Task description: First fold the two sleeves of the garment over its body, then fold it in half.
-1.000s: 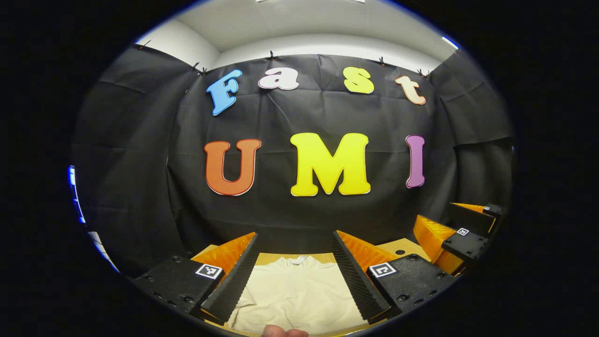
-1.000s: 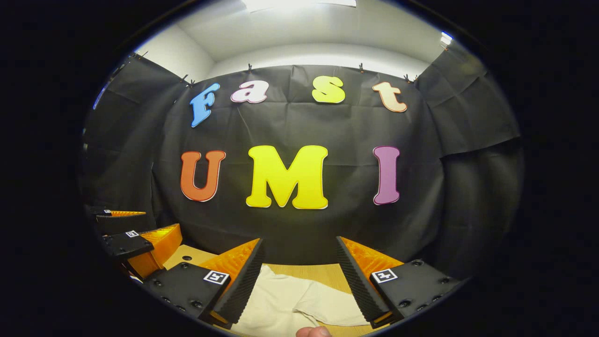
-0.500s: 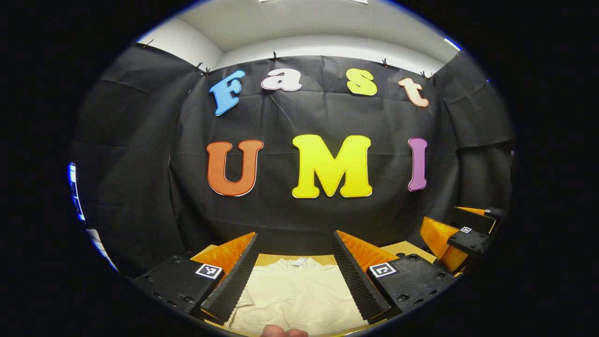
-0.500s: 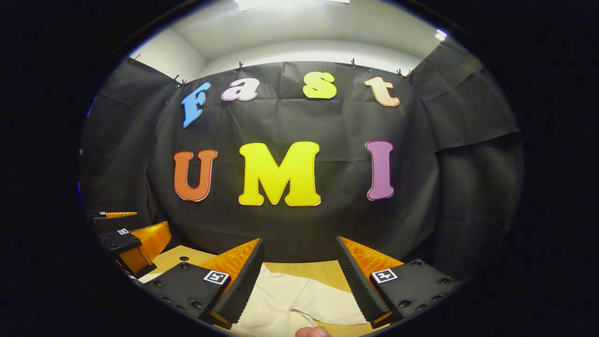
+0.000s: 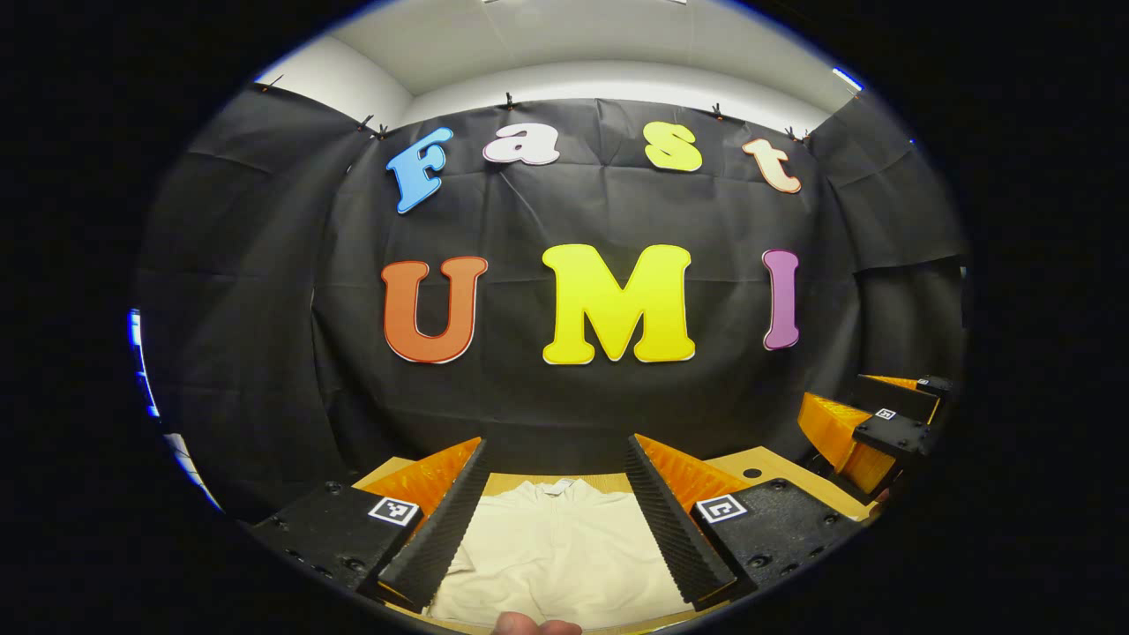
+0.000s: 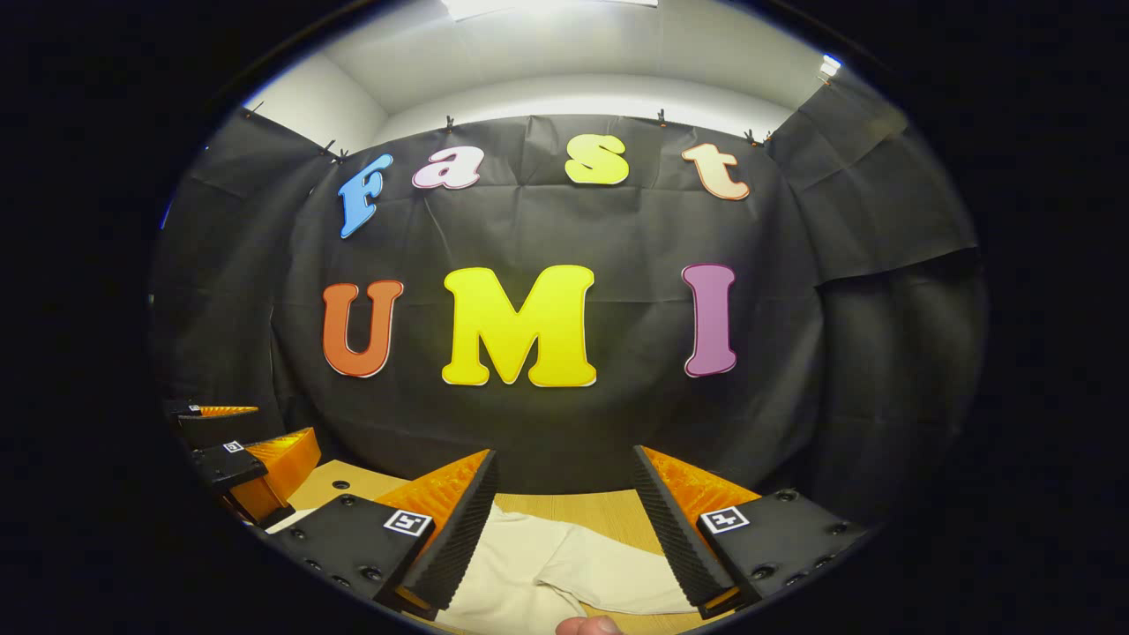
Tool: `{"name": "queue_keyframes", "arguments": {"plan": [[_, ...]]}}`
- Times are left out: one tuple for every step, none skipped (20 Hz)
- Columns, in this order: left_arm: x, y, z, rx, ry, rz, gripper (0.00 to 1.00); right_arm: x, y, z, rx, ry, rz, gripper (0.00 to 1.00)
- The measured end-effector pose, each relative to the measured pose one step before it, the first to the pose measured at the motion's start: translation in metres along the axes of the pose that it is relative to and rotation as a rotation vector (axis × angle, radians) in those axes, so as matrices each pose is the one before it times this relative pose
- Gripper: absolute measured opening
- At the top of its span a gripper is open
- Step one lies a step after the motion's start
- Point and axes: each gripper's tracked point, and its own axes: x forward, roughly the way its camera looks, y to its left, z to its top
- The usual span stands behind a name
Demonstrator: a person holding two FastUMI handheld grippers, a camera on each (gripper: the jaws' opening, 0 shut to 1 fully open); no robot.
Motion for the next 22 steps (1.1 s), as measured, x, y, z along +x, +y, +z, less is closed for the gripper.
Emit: {"name": "queue_keyframes", "arguments": {"plan": [[0.00047,-0.00119,-0.00121,0.00355,0.00547,-0.00094,0.98,0.00127,-0.00439,-0.00221,0.00076,0.00422,-0.00234,0.94],[-0.00136,0.00019,-0.00231,0.00434,0.00665,0.00212,0.98,0.00004,-0.00442,-0.00202,-0.00297,0.00683,0.00120,0.94],[-0.00122,-0.00157,-0.00276,-0.00041,0.00640,-0.00231,0.98,-0.00049,-0.00556,-0.00327,-0.00735,0.00673,0.00176,0.94],[-0.00074,-0.00218,-0.00234,0.00066,0.00644,-0.00244,0.98,0.00000,-0.00742,-0.00250,-0.00537,0.00707,-0.00265,0.94],[-0.00036,-0.00178,-0.00310,0.00364,0.00876,-0.00092,0.98,-0.00114,-0.00894,-0.00493,-0.00713,0.01012,0.00062,0.94],[-0.00039,-0.00320,-0.00156,0.00525,0.00485,-0.00552,0.98,-0.00171,-0.00959,-0.00341,-0.00355,0.01133,-0.00555,0.94],[-0.00054,-0.00212,-0.00403,0.01320,0.00945,0.00205,0.98,-0.00071,-0.01074,-0.00453,-0.00197,0.01009,-0.00803,0.94],[-0.00138,-0.00011,-0.00267,0.01994,0.01015,0.00843,0.98,-0.00085,-0.01014,-0.00305,-0.00293,0.00929,-0.00495,0.94],[-0.00017,-0.00336,-0.00212,0.00964,0.00307,-0.00849,0.98,-0.00134,-0.01043,-0.00468,-0.00456,0.01017,-0.00065,0.94],[-0.00137,-0.00556,-0.00185,0.00120,0.00267,-0.01699,0.98,-0.00201,-0.00888,-0.00354,0.00040,0.01084,0.01034,0.94],[-0.00063,-0.00451,-0.00237,0.00399,0.00826,-0.00893,0.98,-0.00246,-0.01240,-0.00640,-0.00677,0.01825,-0.00268,0.94],[-0.00055,-0.00450,-0.00319,0.00105,0.01090,-0.01409,0.98,-0.00289,-0.01320,-0.00573,-0.01102,0.01520,-0.00278,0.94],[-0.00042,-0.00481,-0.00428,0.00150,0.01550,-0.00886,0.98,-0.00185,-0.01356,-0.00665,-0.01857,0.01639,-0.00931,0.94],[-0.00040,-0.00479,-0.00420,-0.00095,0.01202,-0.00656,0.98,-0.00229,-0.01378,-0.00959,-0.02231,0.02177,-0.00926,0.94],[0.00009,-0.00539,-0.00327,-0.00309,0.01149,-0.01313,0.98,-0.00081,-0.01268,-0.01426,-0.00670,0.03292,-0.00463,0.94],[0.00006,-0.00558,-0.00382,-0.00051,0.01310,-0.01127,0.98,-0.00194,-0.01080,-0.01538,0.00315,0.03985,0.00299,0.94],[-0.00018,-0.00523,-0.00320,0.00169,0.01103,-0.01054,0.98,0.00086,-0.01470,-0.01859,-0.00767,0.04394,-0.01296,0.94],[0.00045,-0.00535,-0.00390,0.00420,0.01549,-0.00974,0.98,0.00000,-0.01505,-0.01836,-0.00639,0.04820,-0.00851,0.93],[0.00147,-0.00561,-0.00490,0.00584,0.01881,-0.00984,0.98,0.00337,-0.01232,-0.02063,0.00742,0.05107,-0.00405,0.94],[0.00023,-0.00611,-0.00380,0.00017,0.01514,-0.01179,0.98,0.00362,-0.01261,-0.01875,0.00523,0.04952,-0.00716,0.94],[0.00140,-0.00688,-0.00476,-0.00420,0.01854,-0.01345,0.98,0.00509,-0.01223,-0.01762,0.00830,0.04534,-0.00627,0.94],[0.00120,-0.00753,-0.00533,-0.00710,0.02326,-0.01451,0.98,0.00620,-0.01014,-0.01705,0.00457,0.04698,-0.00201,0.94]]}}
